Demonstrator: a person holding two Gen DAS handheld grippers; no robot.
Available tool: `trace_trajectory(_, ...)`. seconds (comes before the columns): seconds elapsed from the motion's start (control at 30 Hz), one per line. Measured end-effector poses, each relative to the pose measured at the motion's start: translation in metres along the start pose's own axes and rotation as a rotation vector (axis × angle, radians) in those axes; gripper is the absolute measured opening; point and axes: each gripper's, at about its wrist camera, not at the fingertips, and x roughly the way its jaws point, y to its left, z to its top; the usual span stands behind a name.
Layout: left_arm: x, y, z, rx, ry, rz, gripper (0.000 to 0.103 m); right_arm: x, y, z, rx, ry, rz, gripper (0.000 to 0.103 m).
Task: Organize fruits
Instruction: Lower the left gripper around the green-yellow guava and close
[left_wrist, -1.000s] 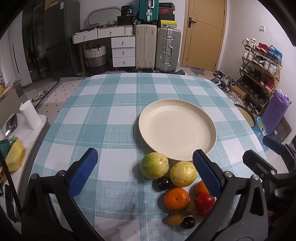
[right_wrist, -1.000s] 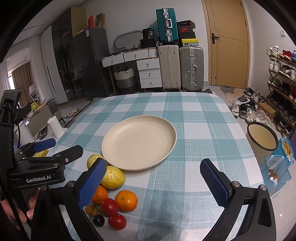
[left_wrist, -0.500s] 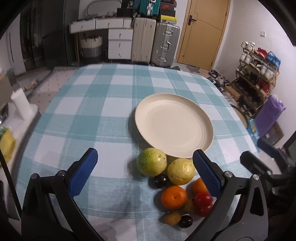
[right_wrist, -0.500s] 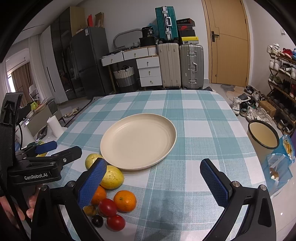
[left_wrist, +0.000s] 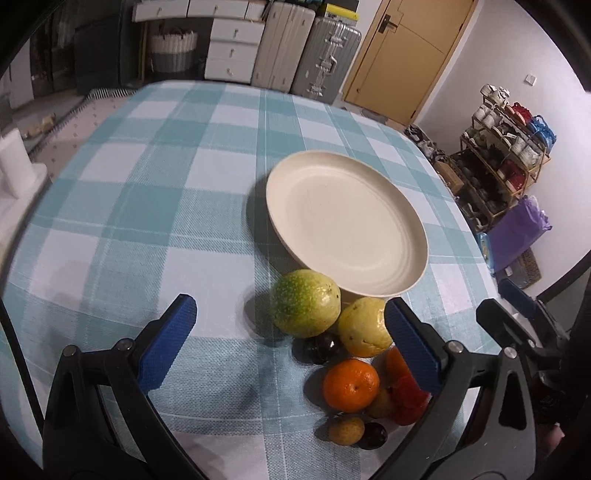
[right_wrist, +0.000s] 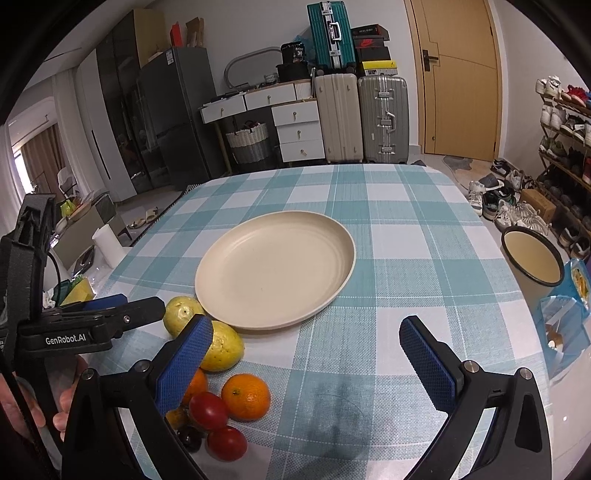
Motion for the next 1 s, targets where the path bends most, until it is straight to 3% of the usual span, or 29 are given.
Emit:
trace_trajectory(0.37, 0.029, 0.017, 0.009, -0.08, 0.083, -0.124, 0.092, 0.015, -0.003, 0.002, 0.008, 0.036, -0.004, 0.103)
trace_trajectory(1.0, 0.067, 0.028, 0.014, -0.122, 0.184, -0.26, 0.051, 0.03, 0.004, 0.006, 0.0, 0.064, -0.007, 0.103)
